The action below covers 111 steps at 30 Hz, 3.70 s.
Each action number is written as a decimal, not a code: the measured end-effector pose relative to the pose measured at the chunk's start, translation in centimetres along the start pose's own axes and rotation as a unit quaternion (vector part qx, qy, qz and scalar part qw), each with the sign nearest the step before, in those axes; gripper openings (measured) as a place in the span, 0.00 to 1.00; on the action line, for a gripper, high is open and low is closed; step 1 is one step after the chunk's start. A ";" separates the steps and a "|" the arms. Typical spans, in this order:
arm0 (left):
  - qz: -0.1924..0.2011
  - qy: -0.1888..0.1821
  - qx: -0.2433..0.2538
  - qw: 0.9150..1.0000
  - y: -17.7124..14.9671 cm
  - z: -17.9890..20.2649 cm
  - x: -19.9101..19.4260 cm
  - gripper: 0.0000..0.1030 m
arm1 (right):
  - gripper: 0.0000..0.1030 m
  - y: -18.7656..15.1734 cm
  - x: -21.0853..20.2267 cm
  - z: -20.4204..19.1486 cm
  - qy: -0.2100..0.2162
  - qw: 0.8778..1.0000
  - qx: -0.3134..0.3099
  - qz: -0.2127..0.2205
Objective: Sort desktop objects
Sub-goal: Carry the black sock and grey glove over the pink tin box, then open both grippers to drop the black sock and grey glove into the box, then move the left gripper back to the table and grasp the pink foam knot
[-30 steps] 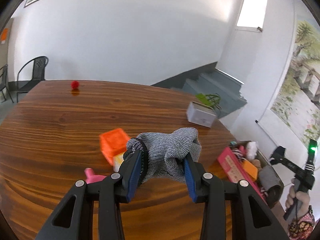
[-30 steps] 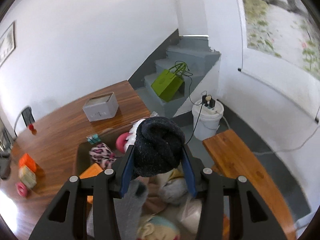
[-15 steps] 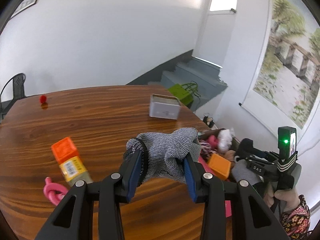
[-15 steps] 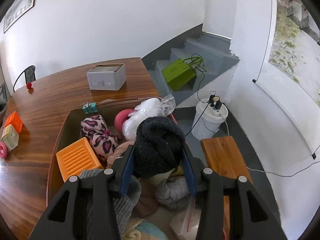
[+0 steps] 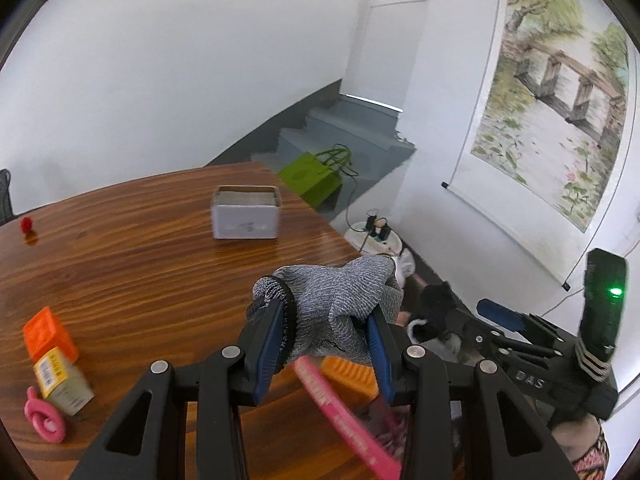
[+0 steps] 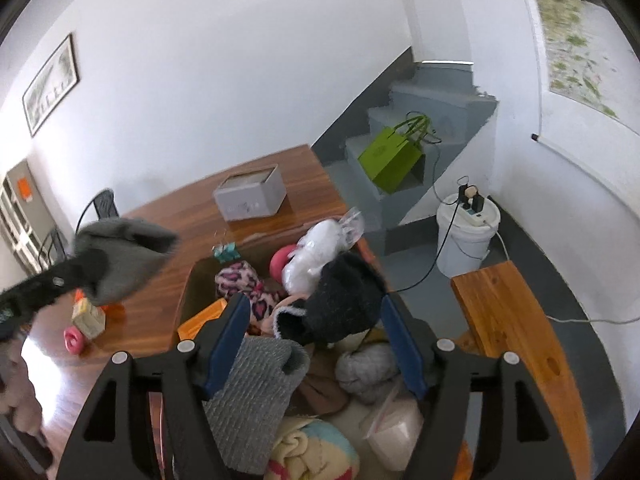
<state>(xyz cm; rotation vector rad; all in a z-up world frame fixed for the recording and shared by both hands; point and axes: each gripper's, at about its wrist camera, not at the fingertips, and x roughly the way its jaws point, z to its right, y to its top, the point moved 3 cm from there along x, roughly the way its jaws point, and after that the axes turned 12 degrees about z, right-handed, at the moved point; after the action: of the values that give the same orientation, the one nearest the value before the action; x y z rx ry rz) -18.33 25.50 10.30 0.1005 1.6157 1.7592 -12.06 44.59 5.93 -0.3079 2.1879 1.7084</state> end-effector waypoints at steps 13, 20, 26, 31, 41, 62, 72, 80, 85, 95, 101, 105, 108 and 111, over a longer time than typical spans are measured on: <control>-0.039 -0.020 -0.019 0.999 -1.5 2.1 5.5 0.59 | 0.72 0.8 -0.6 4.5 -0.034 0.992 0.121 0.024; -0.020 -0.011 -0.031 0.999 -0.9 1.2 3.9 0.60 | 0.72 0.6 -0.9 3.0 -0.050 0.995 0.083 0.035; -0.023 0.012 -0.018 1.000 -1.0 0.8 3.7 0.60 | 0.72 0.3 -0.7 2.6 -0.057 0.995 0.075 0.036; -0.029 0.029 0.029 0.999 -1.5 1.9 5.2 0.60 | 0.72 0.3 -1.0 2.5 -0.055 0.995 0.076 0.040; -0.026 0.075 0.064 0.995 -1.9 0.8 8.9 0.60 | 0.72 0.1 -1.3 1.3 -0.040 0.997 0.058 0.041; 0.002 0.094 -0.008 0.996 -1.3 -5.5 0.6 0.60 | 0.72 -0.4 -0.8 1.3 -0.062 0.995 0.052 0.053; 0.031 0.163 -0.053 0.985 -3.3 -14.3 -8.9 0.60 | 0.72 -1.5 -1.7 -1.1 -0.127 0.988 -0.004 0.086; 0.027 0.218 -0.114 0.969 -6.3 -21.9 -13.6 0.63 | 0.76 -3.2 -3.8 -5.6 -0.127 0.986 -0.015 0.110; 0.008 0.226 -0.155 0.962 -8.6 -25.0 -13.5 0.63 | 0.76 -4.5 -4.0 -8.5 -0.108 0.989 -0.029 0.100; -0.032 0.231 -0.151 0.961 -11.2 -26.6 -11.2 0.63 | 0.76 -6.2 -4.0 -11.3 -0.098 0.990 -0.057 0.088; -0.042 0.247 -0.153 0.956 -11.7 -27.7 -9.9 0.63 | 0.76 -6.1 -5.3 -12.1 -0.113 0.983 -0.077 0.126; -0.050 0.246 -0.157 0.955 -12.0 -28.3 -9.0 0.63 | 0.77 -6.1 -6.2 -13.5 -0.128 0.971 -0.120 0.161; -0.051 0.243 -0.155 0.956 -12.1 -28.3 -8.6 0.63 | 0.77 -6.3 -6.2 -14.3 -0.127 0.968 -0.141 0.166; -0.051 0.241 -0.151 0.957 -12.0 -28.3 -8.3 0.63 | 0.77 -6.4 -6.3 -14.7 -0.126 0.966 -0.152 0.169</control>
<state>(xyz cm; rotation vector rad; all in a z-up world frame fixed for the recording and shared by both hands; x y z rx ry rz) -21.36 -3.36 -2.84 -0.5876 1.6115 2.0288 -5.91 28.50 5.90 0.2165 1.8706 2.1366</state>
